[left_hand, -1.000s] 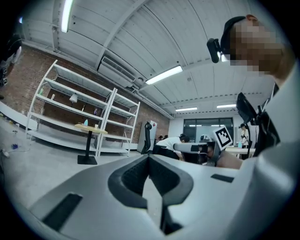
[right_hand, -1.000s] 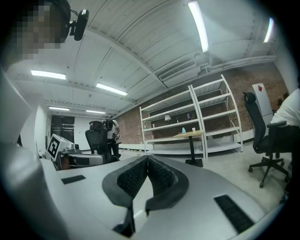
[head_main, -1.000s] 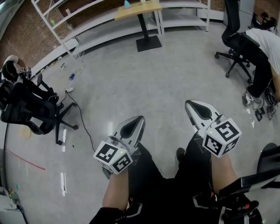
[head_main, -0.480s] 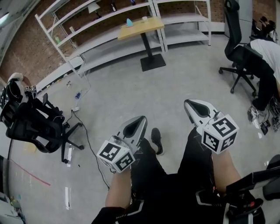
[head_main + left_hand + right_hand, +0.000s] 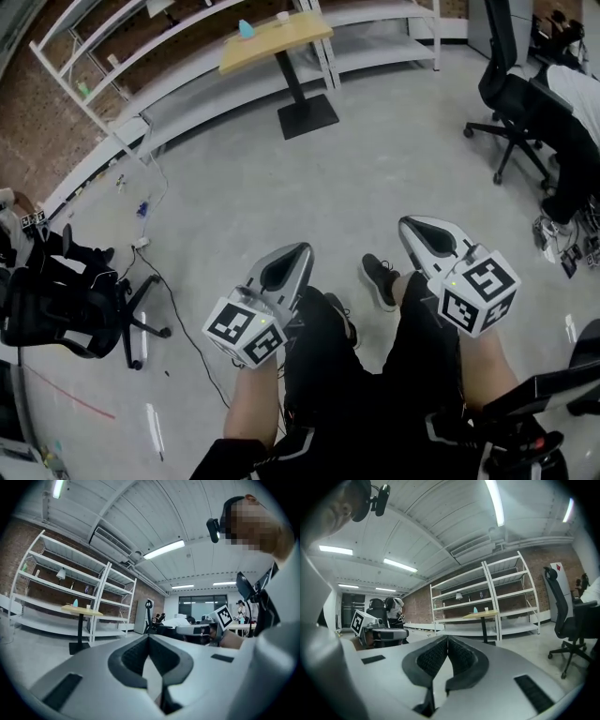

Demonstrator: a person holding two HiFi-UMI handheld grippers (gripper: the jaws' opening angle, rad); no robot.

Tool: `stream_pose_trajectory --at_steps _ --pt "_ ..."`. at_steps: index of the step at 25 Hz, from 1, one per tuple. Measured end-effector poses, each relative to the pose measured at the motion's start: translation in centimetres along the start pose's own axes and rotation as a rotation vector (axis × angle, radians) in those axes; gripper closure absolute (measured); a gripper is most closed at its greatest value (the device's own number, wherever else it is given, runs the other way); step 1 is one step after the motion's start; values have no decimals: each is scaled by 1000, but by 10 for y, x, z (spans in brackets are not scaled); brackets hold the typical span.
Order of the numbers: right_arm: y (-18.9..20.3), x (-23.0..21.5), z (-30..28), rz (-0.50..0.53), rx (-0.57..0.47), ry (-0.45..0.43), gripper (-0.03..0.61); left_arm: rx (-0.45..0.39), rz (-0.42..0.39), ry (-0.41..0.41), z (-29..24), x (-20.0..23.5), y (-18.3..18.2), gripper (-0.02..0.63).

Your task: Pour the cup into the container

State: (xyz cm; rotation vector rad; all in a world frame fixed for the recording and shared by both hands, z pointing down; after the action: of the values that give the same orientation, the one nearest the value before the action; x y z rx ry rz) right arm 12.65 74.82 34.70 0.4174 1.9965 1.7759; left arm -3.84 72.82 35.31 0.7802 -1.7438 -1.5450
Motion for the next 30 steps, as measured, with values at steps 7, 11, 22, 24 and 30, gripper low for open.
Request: stream_pose_trajectory --at_steps 7,11,22,24,30 --pt "-26 -44 -83 24 -20 -27 577 5 -13 22 -64 65 -16 621" --pt "-44 -71 -130 44 -34 -44 577 -20 -27 19 -101 107 -36 621" --pt "-88 -144 -318 111 -31 -113 577 -69 -63 -44 -185 270 -75 621" --pt "-98 -157 -355 121 -38 -120 577 -77 -67 -51 -202 303 -83 621" --pt "-116 -221 -458 86 -54 -102 577 -59 -83 -33 -278 404 -105 621"
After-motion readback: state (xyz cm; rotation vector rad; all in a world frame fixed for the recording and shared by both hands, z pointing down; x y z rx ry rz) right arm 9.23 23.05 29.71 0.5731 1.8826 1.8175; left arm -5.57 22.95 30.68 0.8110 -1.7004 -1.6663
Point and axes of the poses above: the fingertips, and each gripper's own axes: z backward along the fingers, x to its left, y out of its underside, the point moved 1 cm from there along z, backward along the fingers, and after that the axes turned 3 degrees about -y, right-handed, at the moved point
